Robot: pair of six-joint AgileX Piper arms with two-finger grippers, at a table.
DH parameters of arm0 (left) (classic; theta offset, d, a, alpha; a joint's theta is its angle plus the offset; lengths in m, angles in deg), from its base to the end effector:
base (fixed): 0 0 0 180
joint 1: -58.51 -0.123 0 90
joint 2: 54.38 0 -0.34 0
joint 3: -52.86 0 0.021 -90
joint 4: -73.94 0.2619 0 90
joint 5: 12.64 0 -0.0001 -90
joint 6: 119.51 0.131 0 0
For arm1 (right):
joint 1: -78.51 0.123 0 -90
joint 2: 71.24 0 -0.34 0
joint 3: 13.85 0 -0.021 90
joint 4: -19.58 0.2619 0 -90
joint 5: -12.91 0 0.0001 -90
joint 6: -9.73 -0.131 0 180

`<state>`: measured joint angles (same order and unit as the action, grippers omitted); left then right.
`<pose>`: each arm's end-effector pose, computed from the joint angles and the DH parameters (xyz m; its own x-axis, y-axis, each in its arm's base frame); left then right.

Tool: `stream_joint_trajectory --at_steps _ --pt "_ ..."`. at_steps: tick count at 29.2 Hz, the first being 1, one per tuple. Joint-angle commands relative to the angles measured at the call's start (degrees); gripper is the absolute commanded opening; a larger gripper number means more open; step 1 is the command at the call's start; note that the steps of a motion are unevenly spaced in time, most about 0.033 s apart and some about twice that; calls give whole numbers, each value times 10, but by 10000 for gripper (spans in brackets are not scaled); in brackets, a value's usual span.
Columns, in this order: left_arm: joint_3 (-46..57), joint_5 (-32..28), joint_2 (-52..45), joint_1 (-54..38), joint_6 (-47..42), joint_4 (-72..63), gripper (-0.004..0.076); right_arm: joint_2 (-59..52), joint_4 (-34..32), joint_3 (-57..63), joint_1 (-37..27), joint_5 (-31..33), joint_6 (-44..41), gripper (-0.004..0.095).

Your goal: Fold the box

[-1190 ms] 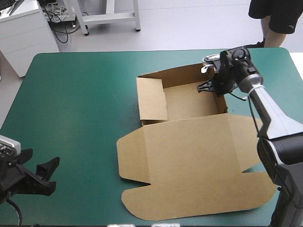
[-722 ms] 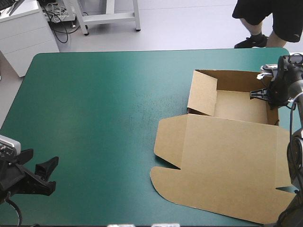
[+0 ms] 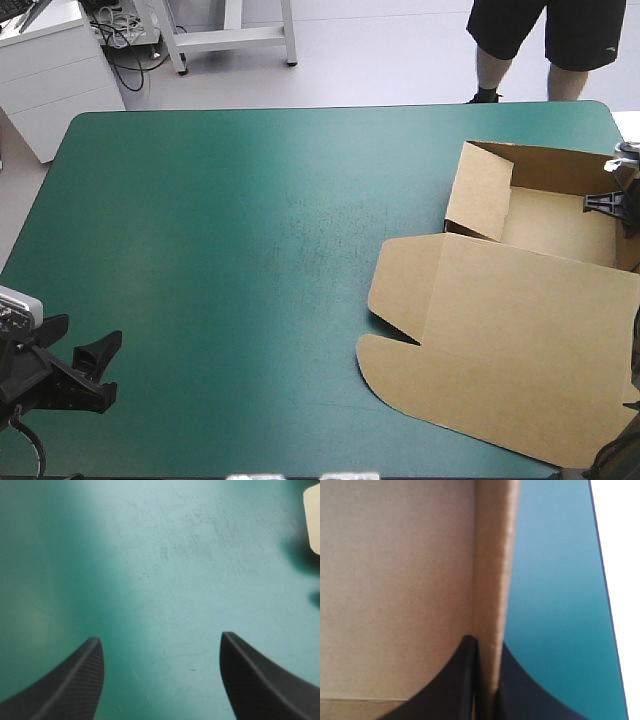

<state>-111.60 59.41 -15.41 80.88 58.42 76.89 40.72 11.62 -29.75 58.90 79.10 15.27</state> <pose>0.0411 -0.0100 0.4280 -0.5574 0.2075 -0.8039 0.3325 0.9430 0.0129 0.3993 -0.1599 0.3079 -0.9420 0.1751 -0.2863 0.2287 0.9592 -0.1661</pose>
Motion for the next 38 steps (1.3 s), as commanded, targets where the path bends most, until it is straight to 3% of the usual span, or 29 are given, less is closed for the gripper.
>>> stream_joint_trajectory --at_steps 1,4,7,10,17,23,29,34,38 --pt "-11 23 4 1 -5 18 467 -33 -13 -13 -4 -23 4 164" --pt "-11 23 4 1 -5 20 467 -33 2 -13 -4 -36 9 423" --pt "-11 23 4 1 -5 20 466 -33 23 -13 -4 -50 13 622" --pt "-11 23 4 1 -5 20 466 -33 34 -13 -4 -61 13 705" --pt "-11 23 4 1 -5 27 466 -55 42 -15 -4 -67 15 696" --pt "-11 21 4 1 -5 36 465 -107 110 -15 -1 -90 50 694" --pt "-11 21 4 1 -5 75 465 -169 113 -15 49 -86 67 683" --pt "-11 11 4 1 -9 76 465 -231 117 -15 109 -87 69 584" --pt "-11 -14 4 1 -10 76 459 -279 140 -14 156 -86 69 405"
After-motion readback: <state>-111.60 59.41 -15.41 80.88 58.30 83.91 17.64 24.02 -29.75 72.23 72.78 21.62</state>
